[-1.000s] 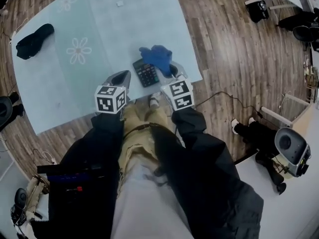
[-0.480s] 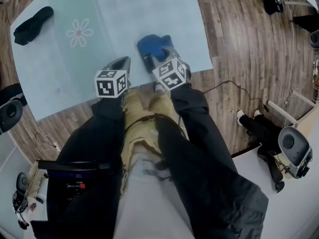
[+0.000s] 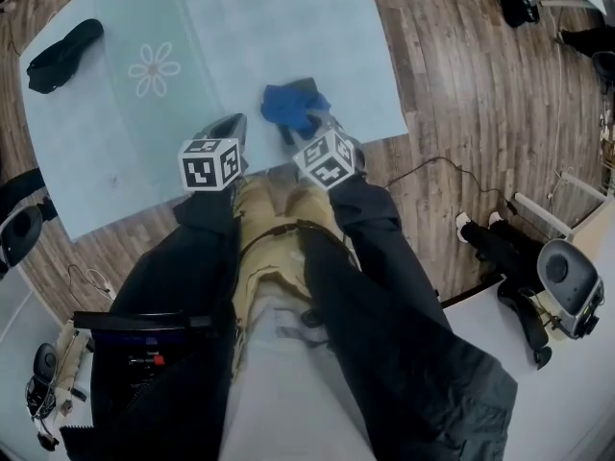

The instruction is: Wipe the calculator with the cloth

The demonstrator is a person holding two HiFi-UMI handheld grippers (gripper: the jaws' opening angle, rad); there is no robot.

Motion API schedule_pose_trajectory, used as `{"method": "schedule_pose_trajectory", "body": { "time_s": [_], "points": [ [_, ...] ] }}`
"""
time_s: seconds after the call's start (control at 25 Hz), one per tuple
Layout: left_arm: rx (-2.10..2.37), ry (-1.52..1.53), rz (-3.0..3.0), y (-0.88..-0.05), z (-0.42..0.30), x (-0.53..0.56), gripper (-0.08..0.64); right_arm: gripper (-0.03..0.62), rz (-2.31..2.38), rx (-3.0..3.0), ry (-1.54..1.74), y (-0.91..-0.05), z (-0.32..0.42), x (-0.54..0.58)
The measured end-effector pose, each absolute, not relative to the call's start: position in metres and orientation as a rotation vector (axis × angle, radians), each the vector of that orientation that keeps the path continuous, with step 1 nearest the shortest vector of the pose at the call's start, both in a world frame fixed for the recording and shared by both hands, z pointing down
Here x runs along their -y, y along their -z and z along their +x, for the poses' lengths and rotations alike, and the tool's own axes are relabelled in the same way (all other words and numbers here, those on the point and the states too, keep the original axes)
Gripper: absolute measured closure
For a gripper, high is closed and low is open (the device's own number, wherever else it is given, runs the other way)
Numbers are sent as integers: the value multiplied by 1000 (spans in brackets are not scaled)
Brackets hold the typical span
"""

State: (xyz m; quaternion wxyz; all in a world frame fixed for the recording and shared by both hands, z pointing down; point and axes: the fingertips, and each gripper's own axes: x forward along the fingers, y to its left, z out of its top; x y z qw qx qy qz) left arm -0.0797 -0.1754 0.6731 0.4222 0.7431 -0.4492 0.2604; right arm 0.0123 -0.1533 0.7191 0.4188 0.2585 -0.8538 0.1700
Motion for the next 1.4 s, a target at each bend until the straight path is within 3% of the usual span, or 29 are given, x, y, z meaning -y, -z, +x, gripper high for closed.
{"method": "schedule_pose_trajectory", "body": {
  "time_s": [0.76,1.16,1.4],
  "points": [
    [1119,-637,1848,-678,-84,170,563,502,592,2197,-589,-695,23,85],
    [1125,-636,1844,-677,-93,166,563,500,775,2293,-393,-639,29,179],
    [1135,-649,1821,-686,-101,156,563,500,802,2202,-302,-673,28,218]
  ]
}}
